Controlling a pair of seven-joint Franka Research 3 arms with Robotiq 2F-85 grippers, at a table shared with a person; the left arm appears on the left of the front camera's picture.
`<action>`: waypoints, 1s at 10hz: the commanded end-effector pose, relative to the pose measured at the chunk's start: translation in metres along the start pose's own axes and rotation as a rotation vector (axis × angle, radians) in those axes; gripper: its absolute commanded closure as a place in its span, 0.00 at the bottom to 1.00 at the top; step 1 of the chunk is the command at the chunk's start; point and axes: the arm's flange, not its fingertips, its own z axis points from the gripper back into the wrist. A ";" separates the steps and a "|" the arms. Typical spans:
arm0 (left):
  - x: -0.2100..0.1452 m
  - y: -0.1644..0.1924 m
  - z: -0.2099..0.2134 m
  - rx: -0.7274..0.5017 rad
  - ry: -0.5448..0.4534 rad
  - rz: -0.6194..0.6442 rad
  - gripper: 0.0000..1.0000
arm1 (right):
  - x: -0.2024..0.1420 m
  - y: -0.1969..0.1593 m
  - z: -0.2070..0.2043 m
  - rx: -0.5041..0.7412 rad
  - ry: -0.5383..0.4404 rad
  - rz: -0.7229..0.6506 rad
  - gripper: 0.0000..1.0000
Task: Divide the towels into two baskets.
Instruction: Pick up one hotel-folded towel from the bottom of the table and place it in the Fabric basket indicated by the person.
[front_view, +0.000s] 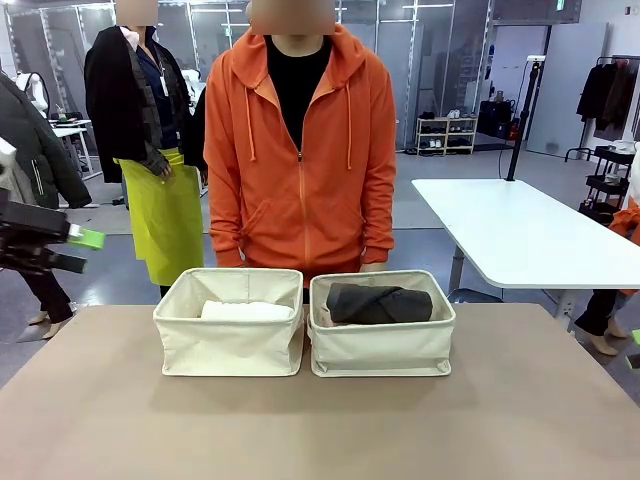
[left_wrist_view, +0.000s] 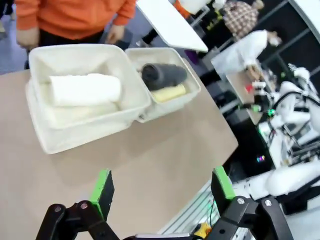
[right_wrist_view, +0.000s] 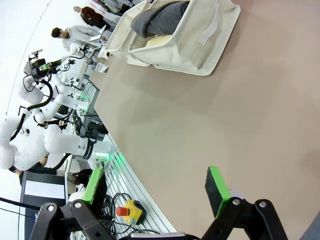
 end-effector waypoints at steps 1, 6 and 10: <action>-0.096 -0.005 0.016 0.055 -0.038 0.065 0.01 | -0.002 0.003 0.000 -0.007 -0.003 -0.007 0.00; -0.144 0.002 0.085 0.249 0.055 0.181 0.01 | -0.002 0.003 0.000 -0.007 -0.003 -0.007 0.00; -0.132 0.005 0.097 0.408 0.167 0.166 0.01 | -0.002 0.003 0.000 -0.007 -0.003 -0.007 0.00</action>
